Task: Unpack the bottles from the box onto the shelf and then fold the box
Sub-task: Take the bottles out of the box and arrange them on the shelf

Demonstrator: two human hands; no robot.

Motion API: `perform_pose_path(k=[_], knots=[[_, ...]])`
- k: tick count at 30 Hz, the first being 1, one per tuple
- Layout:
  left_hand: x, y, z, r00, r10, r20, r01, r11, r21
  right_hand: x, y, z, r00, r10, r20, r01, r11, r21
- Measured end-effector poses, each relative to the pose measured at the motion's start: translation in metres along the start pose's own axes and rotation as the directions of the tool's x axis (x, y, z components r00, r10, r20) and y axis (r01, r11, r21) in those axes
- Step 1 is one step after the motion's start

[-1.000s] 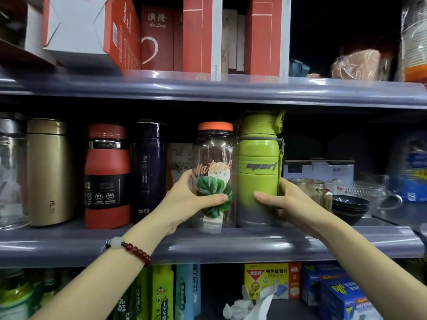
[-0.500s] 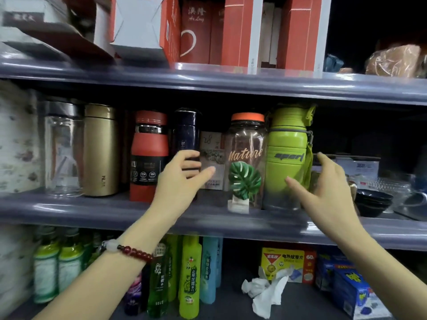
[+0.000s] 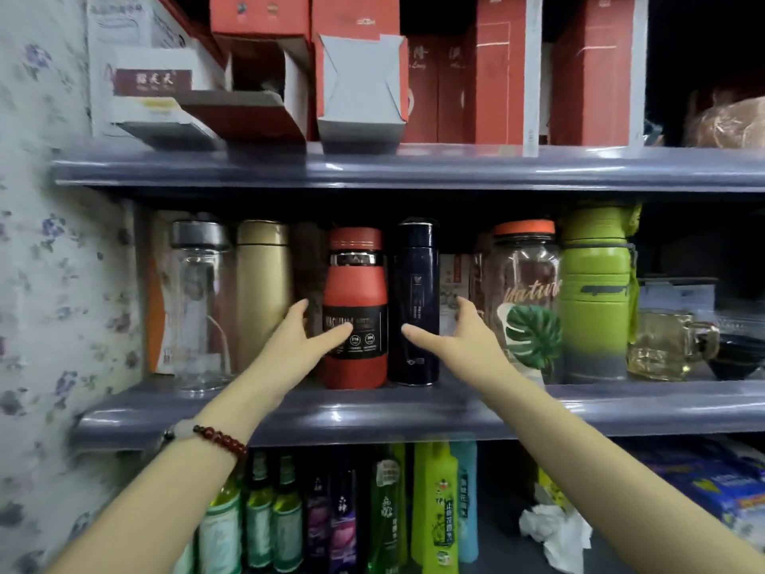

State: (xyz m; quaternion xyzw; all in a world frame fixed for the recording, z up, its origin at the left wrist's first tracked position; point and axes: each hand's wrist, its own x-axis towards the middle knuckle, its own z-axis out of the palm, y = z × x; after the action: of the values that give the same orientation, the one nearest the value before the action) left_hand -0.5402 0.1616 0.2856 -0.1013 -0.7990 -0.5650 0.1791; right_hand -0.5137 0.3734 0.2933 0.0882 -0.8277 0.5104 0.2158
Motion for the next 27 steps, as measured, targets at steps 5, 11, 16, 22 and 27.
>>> perform_pose_path(k=[5, 11, 16, 22, 27], knots=[[0.017, -0.004, -0.005, 0.968, -0.122, 0.22, 0.146, 0.984, -0.099, 0.02, -0.002, 0.017, 0.995, 0.08, 0.053, -0.083, 0.994, 0.064], [0.019, -0.01, 0.002, 0.972, -0.086, 0.22, 0.089, 0.996, -0.003, 0.024, 0.006, 0.02, 1.0, -0.001, 0.026, 0.002, 1.0, -0.004], [0.018, -0.01, 0.022, 1.0, -0.004, -0.009, 0.006, 0.982, 0.189, 0.025, 0.006, 0.017, 1.0, -0.015, 0.023, 0.015, 1.0, -0.016], [0.019, -0.01, 0.022, 1.0, 0.005, 0.017, -0.008, 0.984, 0.18, 0.028, 0.01, 0.016, 0.999, -0.033, 0.034, 0.034, 0.999, -0.023], [0.021, -0.012, 0.009, 0.984, -0.028, 0.175, 0.031, 0.999, -0.01, 0.025, 0.012, 0.006, 0.997, -0.049, 0.064, 0.048, 0.999, 0.022]])
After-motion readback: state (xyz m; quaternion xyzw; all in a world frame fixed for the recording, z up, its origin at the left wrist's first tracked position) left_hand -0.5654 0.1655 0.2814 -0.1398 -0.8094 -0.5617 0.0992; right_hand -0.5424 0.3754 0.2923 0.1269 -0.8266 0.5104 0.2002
